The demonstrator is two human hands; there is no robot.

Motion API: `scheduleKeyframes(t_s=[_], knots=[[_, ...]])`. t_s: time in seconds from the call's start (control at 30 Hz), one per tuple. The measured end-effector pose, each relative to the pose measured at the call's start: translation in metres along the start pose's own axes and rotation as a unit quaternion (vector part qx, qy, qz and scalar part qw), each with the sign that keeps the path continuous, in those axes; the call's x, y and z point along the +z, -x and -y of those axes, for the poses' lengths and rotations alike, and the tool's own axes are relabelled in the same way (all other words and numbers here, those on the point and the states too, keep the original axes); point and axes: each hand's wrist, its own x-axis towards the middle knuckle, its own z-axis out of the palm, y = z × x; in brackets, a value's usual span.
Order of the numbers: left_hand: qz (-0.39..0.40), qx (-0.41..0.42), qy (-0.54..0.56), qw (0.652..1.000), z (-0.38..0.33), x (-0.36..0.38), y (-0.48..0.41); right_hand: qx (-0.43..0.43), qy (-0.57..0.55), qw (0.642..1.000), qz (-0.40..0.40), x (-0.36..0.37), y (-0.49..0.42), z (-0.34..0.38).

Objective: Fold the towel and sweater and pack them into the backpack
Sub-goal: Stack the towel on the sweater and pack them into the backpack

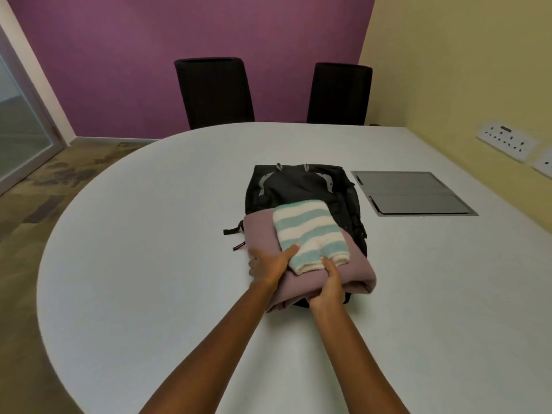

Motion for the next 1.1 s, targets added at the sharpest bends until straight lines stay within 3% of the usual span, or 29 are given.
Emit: scheduleKeyframes(t_s=[0.13, 0.33, 0.5, 0.93, 1.0, 1.1], knots=[[0.009, -0.018, -0.028, 0.999, 0.013, 0.004, 0.0, -0.005, -0.022, 0.999, 0.039, -0.019, -0.007, -0.012], [0.08, -0.08, 0.126, 0.986, 0.028, -0.007, -0.015, 0.008, -0.014, 0.998, 0.065, -0.033, -0.01, -0.019], [0.131, -0.074, 0.149, 0.977, 0.03, -0.007, -0.018, 0.018, -0.066, 0.99, 0.123, -0.032, -0.012, -0.031], [0.251, -0.053, 0.199, 0.946, 0.004, -0.004, -0.023, -0.007, -0.1, 0.99, 0.097, -0.012, -0.03, -0.006], [0.243, -0.036, 0.207, 0.947, -0.003, -0.007, -0.024, -0.012, -0.123, 0.986, 0.112, -0.003, -0.027, 0.007], [0.16, 0.024, 0.18, 0.97, -0.008, -0.009, -0.035, -0.016, -0.152, 0.979, 0.134, 0.012, -0.027, 0.027]])
